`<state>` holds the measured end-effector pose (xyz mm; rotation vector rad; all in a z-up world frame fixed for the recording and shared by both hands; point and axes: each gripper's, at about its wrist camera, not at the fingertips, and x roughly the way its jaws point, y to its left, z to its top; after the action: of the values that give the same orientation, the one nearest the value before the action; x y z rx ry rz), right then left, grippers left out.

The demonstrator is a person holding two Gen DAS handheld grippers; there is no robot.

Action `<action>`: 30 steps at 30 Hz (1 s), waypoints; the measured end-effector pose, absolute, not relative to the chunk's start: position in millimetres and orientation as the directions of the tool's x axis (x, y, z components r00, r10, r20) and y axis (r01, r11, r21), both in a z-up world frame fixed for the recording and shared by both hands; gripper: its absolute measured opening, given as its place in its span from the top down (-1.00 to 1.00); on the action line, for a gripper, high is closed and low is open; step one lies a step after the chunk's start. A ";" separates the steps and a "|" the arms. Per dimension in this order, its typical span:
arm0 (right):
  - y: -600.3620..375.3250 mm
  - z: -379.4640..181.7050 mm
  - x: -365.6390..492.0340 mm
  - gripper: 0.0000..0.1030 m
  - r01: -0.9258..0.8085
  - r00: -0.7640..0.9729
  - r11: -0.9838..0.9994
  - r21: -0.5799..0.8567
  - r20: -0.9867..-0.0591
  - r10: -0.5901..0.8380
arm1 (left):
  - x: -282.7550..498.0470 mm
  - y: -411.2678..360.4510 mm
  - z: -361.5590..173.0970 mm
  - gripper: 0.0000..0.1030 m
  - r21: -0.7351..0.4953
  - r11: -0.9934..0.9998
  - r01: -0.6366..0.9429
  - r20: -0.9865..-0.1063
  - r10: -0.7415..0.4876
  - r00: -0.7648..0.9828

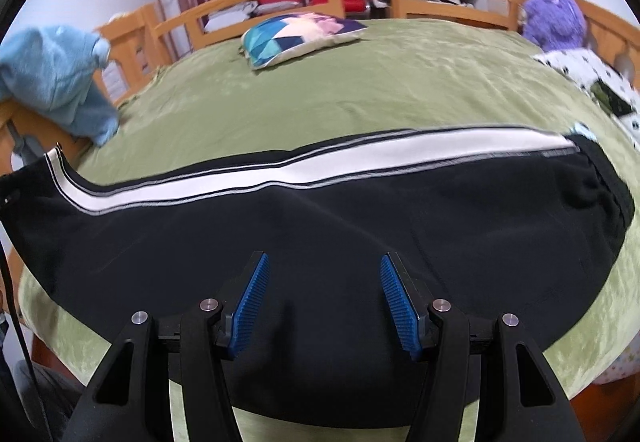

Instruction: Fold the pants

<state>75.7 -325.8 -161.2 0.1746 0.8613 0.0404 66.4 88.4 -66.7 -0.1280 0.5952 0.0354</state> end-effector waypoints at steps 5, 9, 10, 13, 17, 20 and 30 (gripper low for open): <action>-374.7 -173.7 57.9 -0.11 0.113 0.652 0.971 0.211 -0.753 0.088 | 76.1 -14.3 -63.3 0.74 -0.107 0.989 0.104 -0.579 -0.147 0.802; -412.9 -176.9 38.9 -0.11 0.165 0.666 0.952 0.257 -0.741 0.085 | 75.0 -99.6 -84.2 0.75 -0.136 0.965 0.224 -0.608 -0.260 0.750; -424.2 -179.0 33.9 -0.11 0.185 0.667 0.941 0.282 -0.739 0.090 | 74.8 -113.1 -89.0 0.75 -0.145 0.959 0.243 -0.613 -0.280 0.739; -441.6 -185.0 29.3 -0.11 0.209 0.661 0.920 0.332 -0.741 0.117 | 70.3 -166.2 -127.9 0.75 -0.163 0.938 0.307 -0.679 -0.333 0.655; -444.1 -195.7 30.1 -0.11 0.210 0.643 0.921 0.328 -0.756 0.123 | 64.6 -193.0 -161.2 0.74 -0.147 0.937 0.318 -0.753 -0.314 0.578; -433.3 -202.0 32.4 -0.11 0.175 0.630 0.924 0.340 -0.760 0.160 | 61.8 -190.2 -167.8 0.51 -0.119 0.930 0.347 -0.798 -0.298 0.524; -340.4 -189.3 68.9 -0.11 -0.024 0.564 0.930 0.367 -0.763 0.315 | 37.8 -97.8 -141.4 -0.39 -0.217 0.942 0.256 -0.757 -0.328 0.564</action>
<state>68.9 -340.4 -189.3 0.3339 0.9548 0.2039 37.8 -97.8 -141.4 -0.0857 0.9083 -0.3445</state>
